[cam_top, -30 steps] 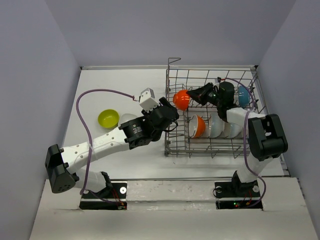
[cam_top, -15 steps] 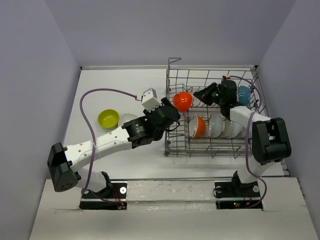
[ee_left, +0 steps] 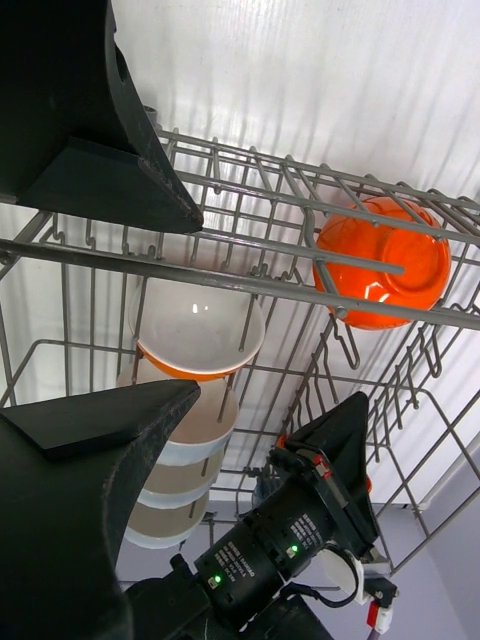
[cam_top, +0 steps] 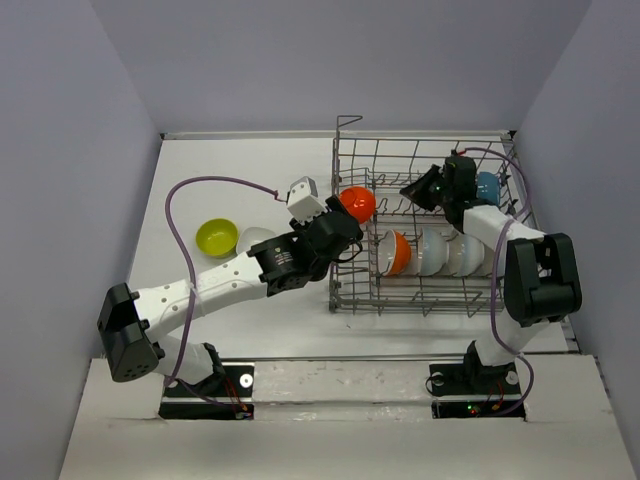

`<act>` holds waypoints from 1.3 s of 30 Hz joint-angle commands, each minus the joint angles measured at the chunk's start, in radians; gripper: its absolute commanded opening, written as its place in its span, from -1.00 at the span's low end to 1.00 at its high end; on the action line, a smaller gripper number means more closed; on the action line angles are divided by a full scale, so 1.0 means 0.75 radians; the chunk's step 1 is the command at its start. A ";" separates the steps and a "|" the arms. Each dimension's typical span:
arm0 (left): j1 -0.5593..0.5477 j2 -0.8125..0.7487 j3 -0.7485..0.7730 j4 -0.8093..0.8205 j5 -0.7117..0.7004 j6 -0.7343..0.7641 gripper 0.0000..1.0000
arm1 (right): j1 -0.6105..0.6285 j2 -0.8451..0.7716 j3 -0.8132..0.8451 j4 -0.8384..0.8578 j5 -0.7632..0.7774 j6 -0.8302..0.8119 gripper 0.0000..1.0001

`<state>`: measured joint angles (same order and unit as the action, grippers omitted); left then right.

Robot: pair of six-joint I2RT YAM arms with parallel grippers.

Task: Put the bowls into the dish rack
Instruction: Turn the bowl upside down over the dish rack.

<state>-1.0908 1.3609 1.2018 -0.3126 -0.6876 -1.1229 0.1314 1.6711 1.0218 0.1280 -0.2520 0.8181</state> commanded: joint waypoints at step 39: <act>0.233 -0.329 -0.075 -0.031 -0.210 0.006 0.42 | 0.236 -0.342 0.697 -0.539 -0.157 -0.503 -0.15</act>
<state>-0.9527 1.1790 1.1736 -0.3191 -0.7761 -1.1229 0.2203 1.4464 1.4223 -0.2073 -0.3969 0.5446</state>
